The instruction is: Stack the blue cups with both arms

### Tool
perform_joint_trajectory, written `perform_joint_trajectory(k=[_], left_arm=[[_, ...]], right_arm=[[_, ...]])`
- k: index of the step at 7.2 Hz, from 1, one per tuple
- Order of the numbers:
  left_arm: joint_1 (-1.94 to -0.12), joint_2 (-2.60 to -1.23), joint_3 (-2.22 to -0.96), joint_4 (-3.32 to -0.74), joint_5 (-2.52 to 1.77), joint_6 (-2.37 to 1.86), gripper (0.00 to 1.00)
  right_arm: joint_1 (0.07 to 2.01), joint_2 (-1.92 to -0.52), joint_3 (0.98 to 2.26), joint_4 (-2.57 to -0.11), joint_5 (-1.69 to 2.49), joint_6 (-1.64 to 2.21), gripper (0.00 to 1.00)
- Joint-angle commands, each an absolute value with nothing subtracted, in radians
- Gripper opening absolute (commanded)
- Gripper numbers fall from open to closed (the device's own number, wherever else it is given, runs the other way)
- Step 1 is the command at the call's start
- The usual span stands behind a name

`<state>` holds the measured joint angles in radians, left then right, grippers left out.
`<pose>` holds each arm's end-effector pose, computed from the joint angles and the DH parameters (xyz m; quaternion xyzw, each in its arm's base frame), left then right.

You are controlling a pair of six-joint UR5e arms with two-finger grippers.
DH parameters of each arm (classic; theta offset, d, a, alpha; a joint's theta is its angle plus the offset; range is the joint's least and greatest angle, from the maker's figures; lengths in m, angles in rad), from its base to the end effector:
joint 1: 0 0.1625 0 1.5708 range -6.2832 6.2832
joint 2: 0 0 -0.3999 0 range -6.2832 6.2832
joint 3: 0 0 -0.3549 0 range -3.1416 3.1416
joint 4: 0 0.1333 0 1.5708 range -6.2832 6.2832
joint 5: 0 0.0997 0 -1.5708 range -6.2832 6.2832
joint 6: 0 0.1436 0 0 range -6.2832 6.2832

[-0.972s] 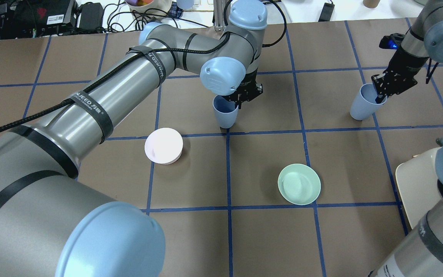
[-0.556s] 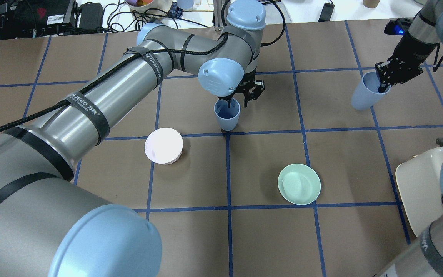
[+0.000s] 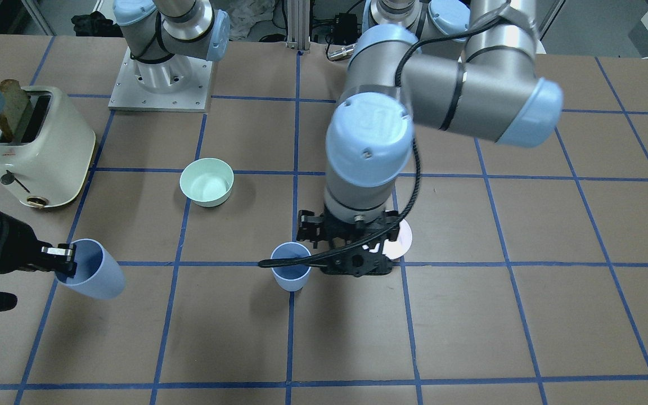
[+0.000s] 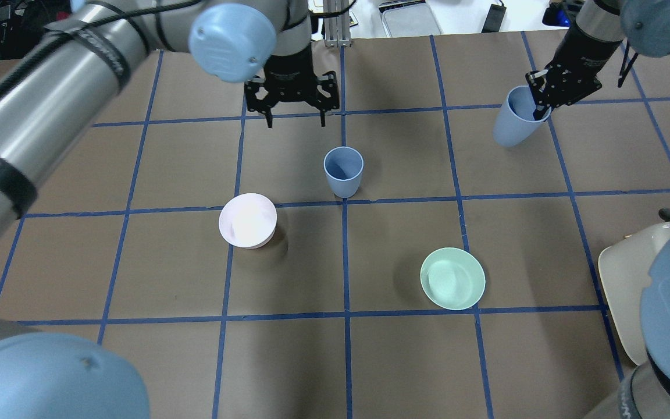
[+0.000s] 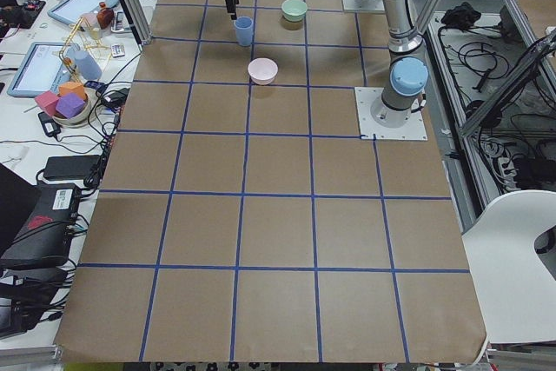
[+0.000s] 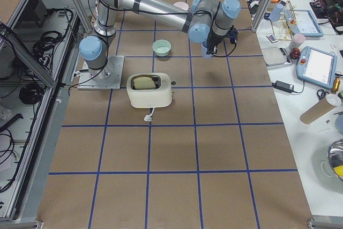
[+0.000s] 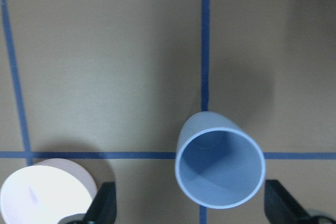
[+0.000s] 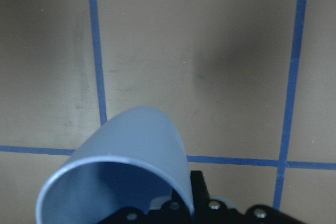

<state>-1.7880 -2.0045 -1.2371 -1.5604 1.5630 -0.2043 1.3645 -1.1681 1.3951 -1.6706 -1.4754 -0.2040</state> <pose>-0.2622 -0.5644 0.3380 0.0063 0.9990 0.0446 0.0056 0.0244 -0.6010 0.2961 0.0042 0.9968 0.0525 0.0595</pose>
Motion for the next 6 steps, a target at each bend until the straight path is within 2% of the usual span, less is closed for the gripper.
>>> perform_joint_trajectory(k=[1,3,4,6], left_arm=[[-1.710,-1.835,-1.312,-1.635,1.557,-0.077,1.00],[-1.700,-1.647,-1.501,-1.448,1.557,-0.075,1.00],[-1.674,-1.605,-1.563,-1.362,1.569,-0.065,1.00],[-1.649,-1.583,-1.554,-1.445,1.579,-0.066,1.00]], right_arm=[[1.553,-1.227,1.376,-1.649,-1.465,0.052,0.00],[1.730,-1.233,1.368,-1.666,-1.460,0.295,0.00],[1.793,-1.224,1.373,-1.716,-1.459,0.411,0.00],[1.857,-1.180,1.373,-1.799,-1.457,0.437,0.00]])
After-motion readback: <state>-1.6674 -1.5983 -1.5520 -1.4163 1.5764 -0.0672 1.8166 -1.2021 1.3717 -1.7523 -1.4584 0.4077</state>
